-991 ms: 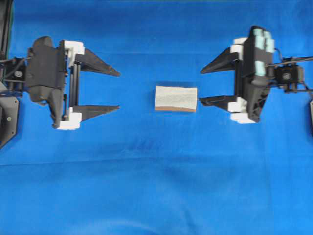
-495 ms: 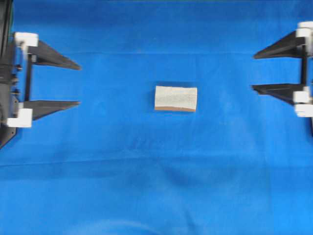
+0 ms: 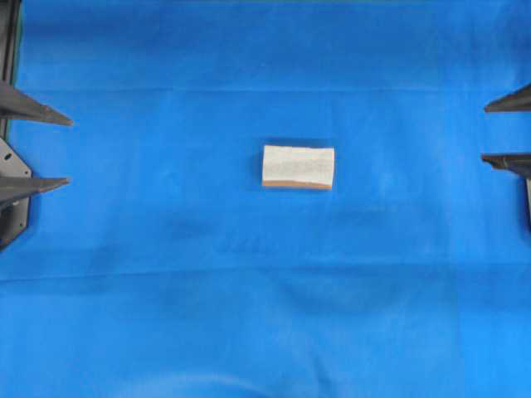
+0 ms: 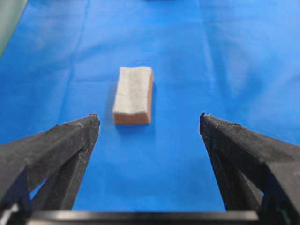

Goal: Hand over the sponge with the left arm and wipe it with the right arm.

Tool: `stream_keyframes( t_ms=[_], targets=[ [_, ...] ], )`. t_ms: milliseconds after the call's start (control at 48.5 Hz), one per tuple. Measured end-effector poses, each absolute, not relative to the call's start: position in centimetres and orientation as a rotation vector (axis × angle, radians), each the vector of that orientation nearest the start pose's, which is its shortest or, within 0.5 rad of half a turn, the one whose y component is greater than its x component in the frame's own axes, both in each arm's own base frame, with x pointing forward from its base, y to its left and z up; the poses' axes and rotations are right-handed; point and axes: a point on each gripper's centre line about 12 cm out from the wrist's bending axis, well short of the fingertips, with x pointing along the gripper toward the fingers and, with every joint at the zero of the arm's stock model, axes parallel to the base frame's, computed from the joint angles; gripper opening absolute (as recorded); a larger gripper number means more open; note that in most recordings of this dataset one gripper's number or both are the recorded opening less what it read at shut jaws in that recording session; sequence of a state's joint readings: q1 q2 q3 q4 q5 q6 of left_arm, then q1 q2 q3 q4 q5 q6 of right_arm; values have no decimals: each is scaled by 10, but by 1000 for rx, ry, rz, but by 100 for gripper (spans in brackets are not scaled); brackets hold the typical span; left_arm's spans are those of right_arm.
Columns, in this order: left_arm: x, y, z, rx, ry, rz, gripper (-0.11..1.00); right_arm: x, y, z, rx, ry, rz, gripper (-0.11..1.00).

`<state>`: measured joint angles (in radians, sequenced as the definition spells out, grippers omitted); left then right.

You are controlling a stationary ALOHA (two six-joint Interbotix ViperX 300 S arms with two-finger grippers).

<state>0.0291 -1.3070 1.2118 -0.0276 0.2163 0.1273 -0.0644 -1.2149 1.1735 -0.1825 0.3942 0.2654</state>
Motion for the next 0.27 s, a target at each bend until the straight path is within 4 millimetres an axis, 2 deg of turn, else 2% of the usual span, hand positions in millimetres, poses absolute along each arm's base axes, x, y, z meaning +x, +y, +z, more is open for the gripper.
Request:
stream_keyframes(
  t_ms=[165,268],
  targets=[
    [132,3,257,98,124,17,90,151,-14,231,134,311,-120,72],
    [131,3,250,92,134,16,90,151,-12,220,137,269,-103,72]
  ],
)
